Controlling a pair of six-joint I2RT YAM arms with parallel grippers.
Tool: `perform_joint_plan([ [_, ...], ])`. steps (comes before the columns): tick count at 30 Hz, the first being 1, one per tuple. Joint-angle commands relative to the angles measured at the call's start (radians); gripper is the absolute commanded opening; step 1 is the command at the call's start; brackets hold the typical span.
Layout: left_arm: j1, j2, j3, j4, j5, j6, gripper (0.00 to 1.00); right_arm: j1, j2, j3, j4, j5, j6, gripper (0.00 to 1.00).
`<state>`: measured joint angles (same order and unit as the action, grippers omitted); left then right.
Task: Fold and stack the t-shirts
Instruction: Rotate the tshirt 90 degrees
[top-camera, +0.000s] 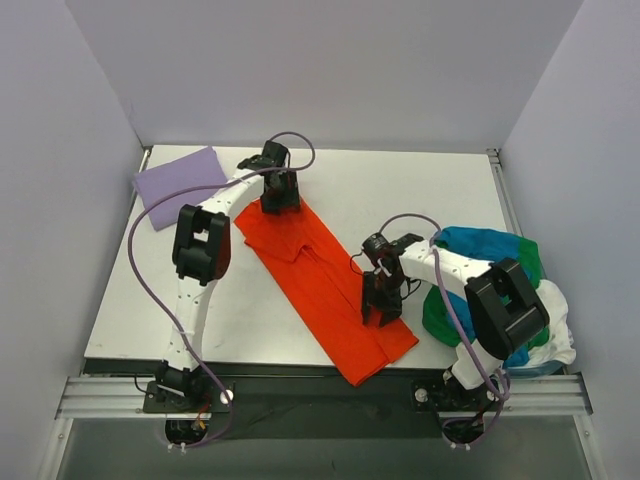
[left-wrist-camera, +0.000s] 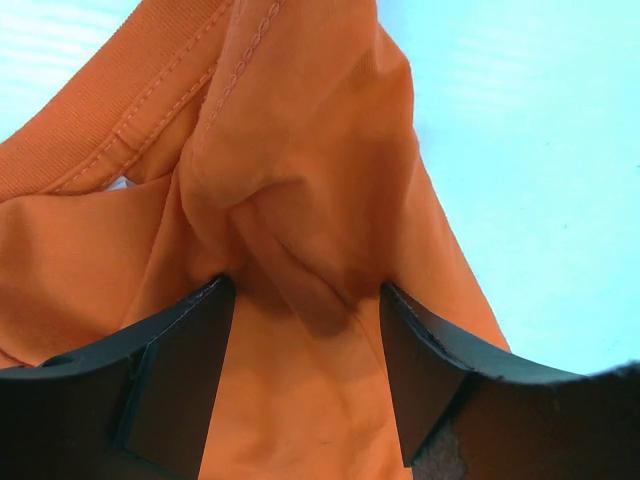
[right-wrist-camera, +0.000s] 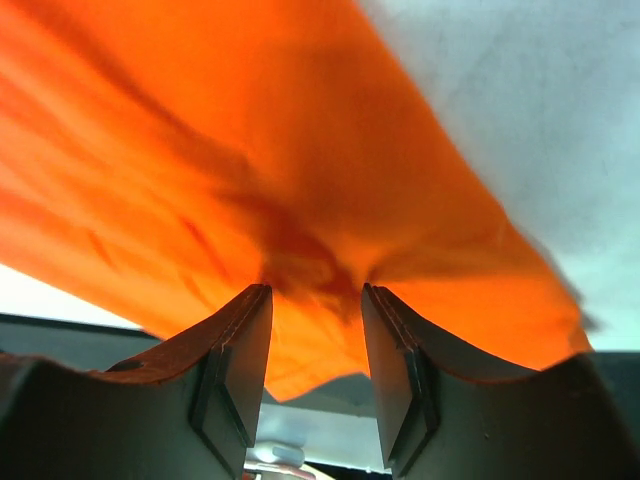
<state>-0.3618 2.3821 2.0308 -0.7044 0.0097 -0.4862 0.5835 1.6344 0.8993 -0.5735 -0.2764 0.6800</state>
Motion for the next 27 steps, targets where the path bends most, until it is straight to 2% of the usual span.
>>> perform_joint_plan([
  [1,-0.003,0.045,0.091,-0.052,0.041,0.023,0.70,0.004,-0.065,0.078,-0.112,0.051,-0.014,0.42],
  [5,-0.009,0.022,0.180,-0.093,0.065,0.009,0.70,0.004,-0.102,0.171,-0.173,0.066,-0.083,0.42],
  [9,-0.017,-0.050,0.184,-0.122,0.076,-0.008,0.71,0.006,-0.122,0.188,-0.180,0.045,-0.140,0.40],
  [13,-0.028,-0.183,0.085,-0.116,0.053,-0.022,0.71,0.007,-0.123,0.118,-0.166,0.034,-0.186,0.36],
  [19,-0.029,-0.329,-0.234,-0.055,0.027,-0.078,0.71,0.007,-0.150,0.018,-0.108,0.010,-0.217,0.35],
  [21,-0.029,-0.356,-0.349,-0.024,0.030,-0.100,0.71,0.009,-0.150,-0.014,-0.086,0.002,-0.220,0.34],
  [24,-0.025,-0.370,-0.435,0.008,0.024,-0.124,0.71,0.010,-0.136,-0.046,-0.062,-0.007,-0.221,0.33],
  [27,-0.025,-0.342,-0.461,0.017,0.016,-0.138,0.71,0.013,-0.117,-0.077,-0.039,-0.009,-0.220,0.31],
])
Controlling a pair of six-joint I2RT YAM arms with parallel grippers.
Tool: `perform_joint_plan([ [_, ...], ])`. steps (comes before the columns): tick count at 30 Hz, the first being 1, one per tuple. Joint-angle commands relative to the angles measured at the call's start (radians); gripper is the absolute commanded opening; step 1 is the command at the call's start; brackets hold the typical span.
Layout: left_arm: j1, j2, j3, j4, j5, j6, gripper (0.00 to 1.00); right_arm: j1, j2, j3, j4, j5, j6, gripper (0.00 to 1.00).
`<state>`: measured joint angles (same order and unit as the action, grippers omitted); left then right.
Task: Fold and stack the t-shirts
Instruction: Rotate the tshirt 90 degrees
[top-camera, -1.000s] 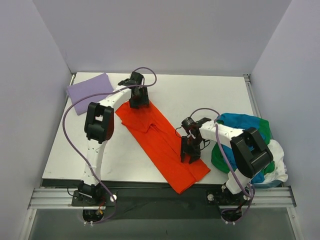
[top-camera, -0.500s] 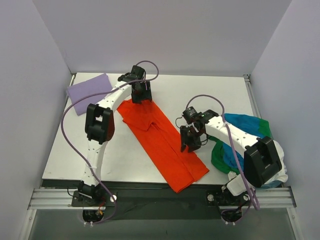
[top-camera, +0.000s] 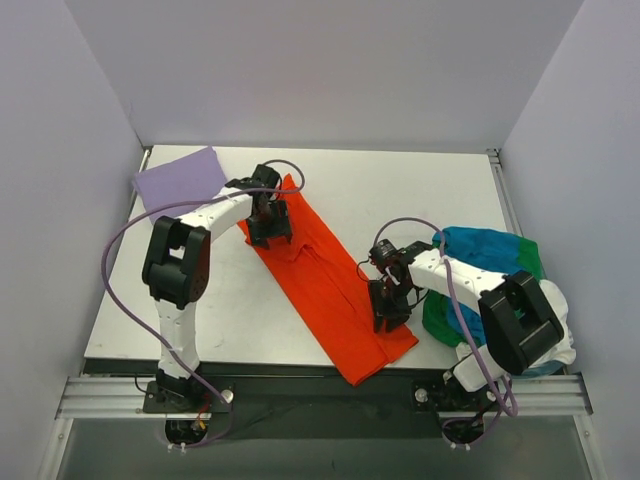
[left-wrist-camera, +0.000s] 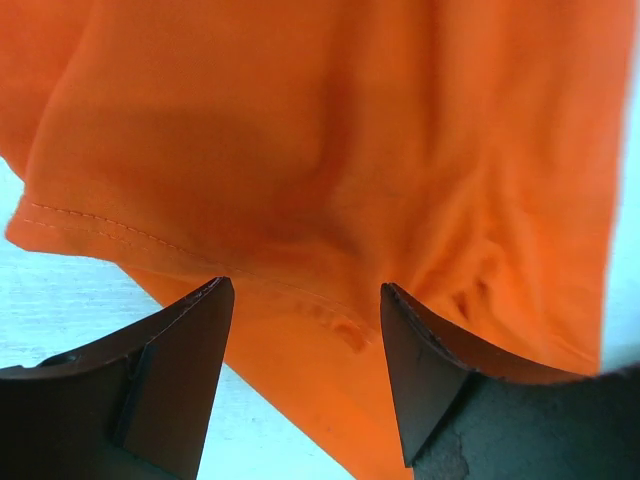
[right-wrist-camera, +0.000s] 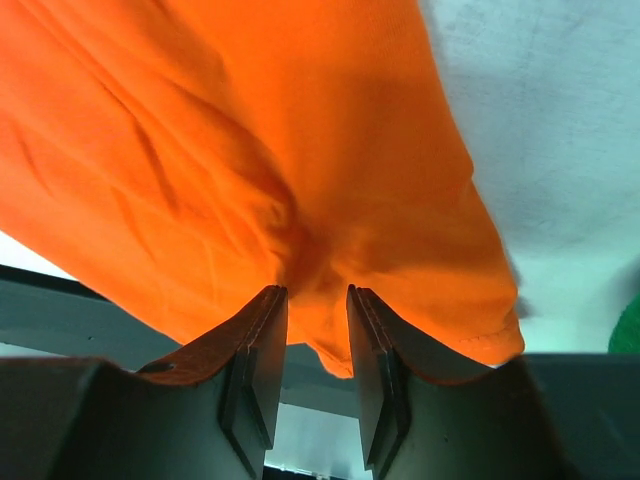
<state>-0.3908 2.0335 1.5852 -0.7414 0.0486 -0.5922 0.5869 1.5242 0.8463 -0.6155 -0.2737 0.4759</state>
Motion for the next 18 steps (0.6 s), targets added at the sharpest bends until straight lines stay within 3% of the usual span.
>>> perform_joint_plan([
  [1,0.006,0.030,-0.017,0.056,-0.026,-0.037,0.71,0.010,0.004,-0.032,0.017,-0.013,-0.014,0.31],
  [10,0.013,0.220,0.142,0.024,-0.038,0.008,0.71,0.053,0.069,-0.047,0.056,-0.041,0.013,0.29],
  [18,0.035,0.405,0.465,-0.073,-0.015,0.064,0.71,0.099,0.155,0.045,0.062,-0.064,0.090,0.29],
])
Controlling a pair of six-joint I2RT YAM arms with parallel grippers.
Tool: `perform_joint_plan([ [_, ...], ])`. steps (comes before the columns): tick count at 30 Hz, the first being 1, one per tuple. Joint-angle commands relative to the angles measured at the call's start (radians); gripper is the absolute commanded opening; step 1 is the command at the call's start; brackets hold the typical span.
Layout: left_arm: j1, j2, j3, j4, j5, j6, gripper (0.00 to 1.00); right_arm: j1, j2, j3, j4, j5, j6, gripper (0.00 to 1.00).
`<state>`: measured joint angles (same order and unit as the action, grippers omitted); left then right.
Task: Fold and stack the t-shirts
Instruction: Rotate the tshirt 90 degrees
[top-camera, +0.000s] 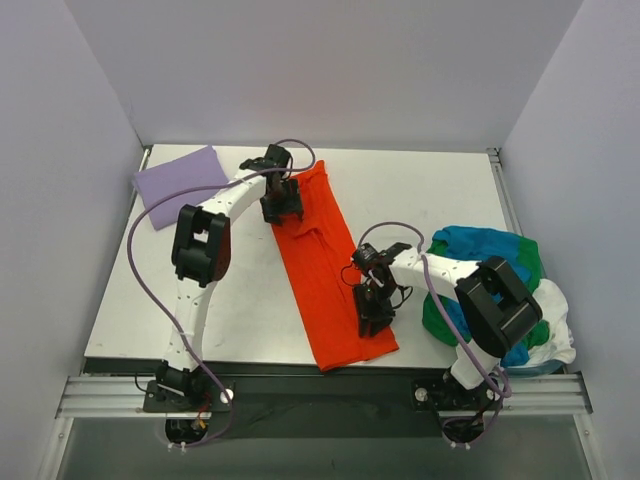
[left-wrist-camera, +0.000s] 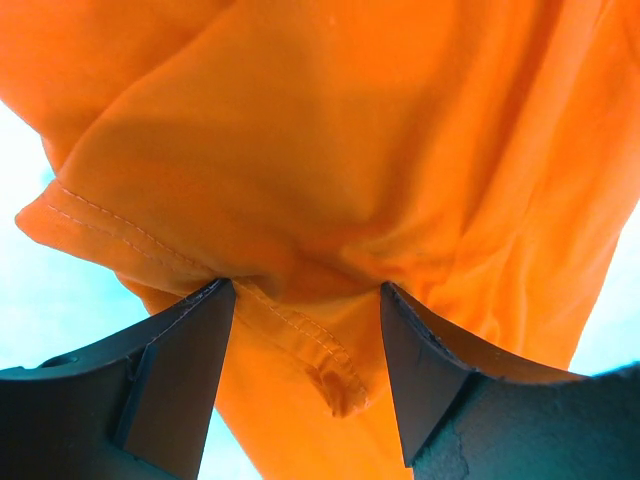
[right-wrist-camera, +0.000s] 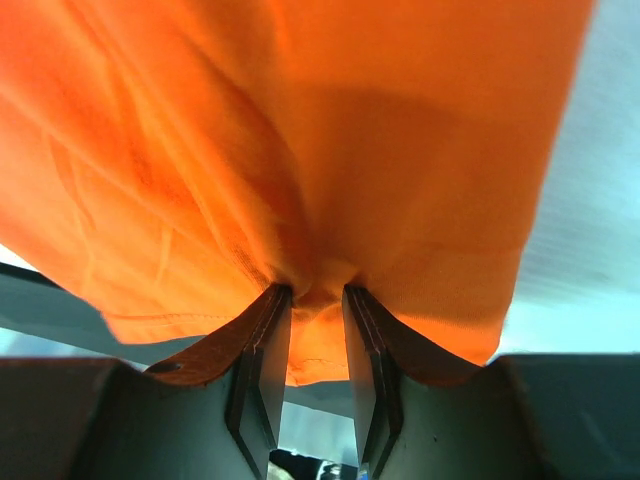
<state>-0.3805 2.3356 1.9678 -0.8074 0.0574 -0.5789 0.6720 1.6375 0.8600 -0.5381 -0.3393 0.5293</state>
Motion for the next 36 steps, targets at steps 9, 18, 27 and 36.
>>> perform_joint_plan([
  [9,0.054,0.306,0.381,-0.062,0.036,0.065,0.71,0.017,0.192,0.207,-0.042,-0.004,0.072,0.29],
  [18,0.066,0.309,0.410,0.048,0.099,0.080,0.71,0.017,0.268,0.320,-0.072,-0.023,0.046,0.30],
  [27,0.068,0.200,0.387,0.094,0.090,0.103,0.72,0.017,0.206,0.416,-0.121,-0.014,0.000,0.39],
  [36,0.060,-0.098,0.271,0.059,0.003,0.136,0.74,0.015,0.007,0.309,-0.181,0.055,-0.008,0.44],
])
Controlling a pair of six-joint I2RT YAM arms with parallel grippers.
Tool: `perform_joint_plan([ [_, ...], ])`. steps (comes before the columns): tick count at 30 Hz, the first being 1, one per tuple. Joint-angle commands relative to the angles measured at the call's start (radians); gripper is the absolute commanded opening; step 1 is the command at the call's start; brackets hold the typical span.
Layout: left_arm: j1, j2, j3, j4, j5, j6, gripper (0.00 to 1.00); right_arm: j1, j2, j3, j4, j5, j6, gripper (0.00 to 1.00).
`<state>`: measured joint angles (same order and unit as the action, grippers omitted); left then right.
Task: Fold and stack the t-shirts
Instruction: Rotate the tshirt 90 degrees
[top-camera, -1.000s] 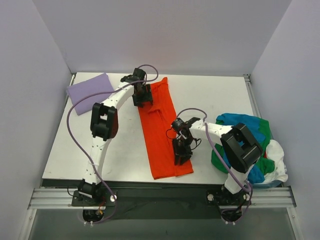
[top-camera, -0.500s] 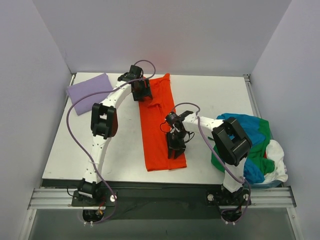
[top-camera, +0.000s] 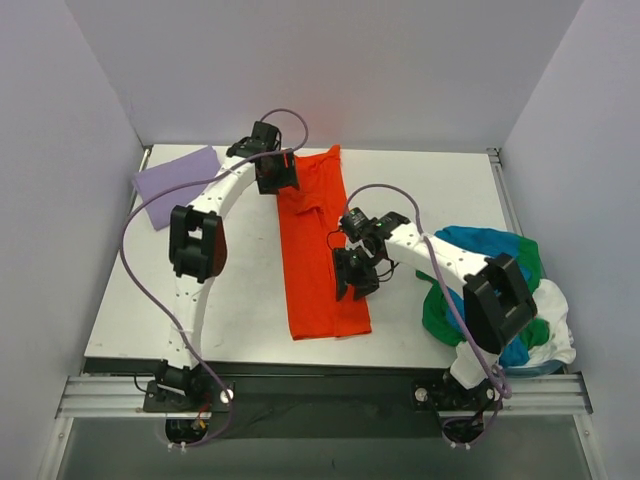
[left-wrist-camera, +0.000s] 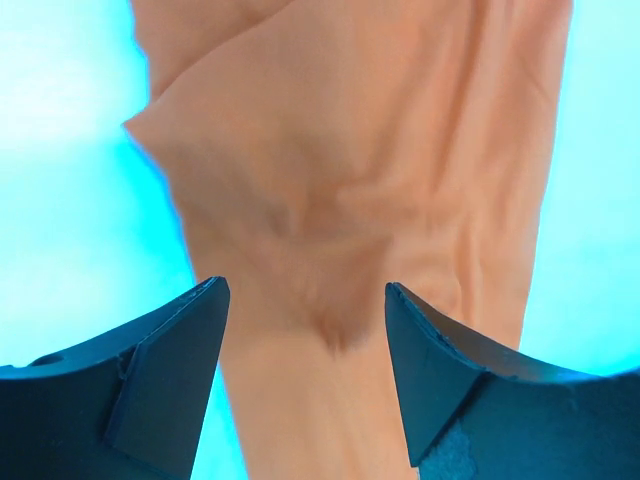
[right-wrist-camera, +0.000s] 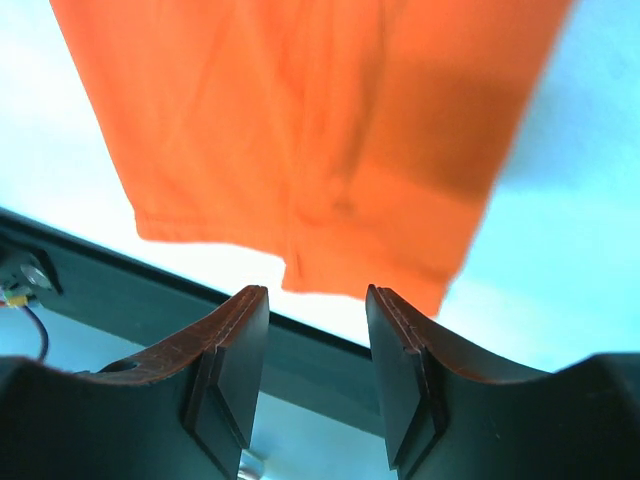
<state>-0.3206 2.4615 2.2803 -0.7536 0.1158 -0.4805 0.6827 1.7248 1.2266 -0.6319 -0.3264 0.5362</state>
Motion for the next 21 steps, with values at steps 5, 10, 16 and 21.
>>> perform_joint_plan([
  [5,-0.032,-0.493,-0.403,0.020,-0.108,0.046,0.75,0.005,-0.174,-0.166,-0.091,0.072,-0.016,0.45],
  [10,-0.103,-0.833,-0.819,0.048,-0.160,-0.042,0.74,0.005,-0.221,-0.260,-0.060,0.093,-0.019,0.44],
  [16,-0.283,-1.139,-1.279,0.076,-0.209,-0.252,0.74,0.005,-0.240,-0.341,0.012,0.082,-0.005,0.42],
  [21,-0.411,-1.227,-1.424,0.083,-0.229,-0.371,0.74,0.000,-0.226,-0.377,0.063,0.098,0.002,0.40],
])
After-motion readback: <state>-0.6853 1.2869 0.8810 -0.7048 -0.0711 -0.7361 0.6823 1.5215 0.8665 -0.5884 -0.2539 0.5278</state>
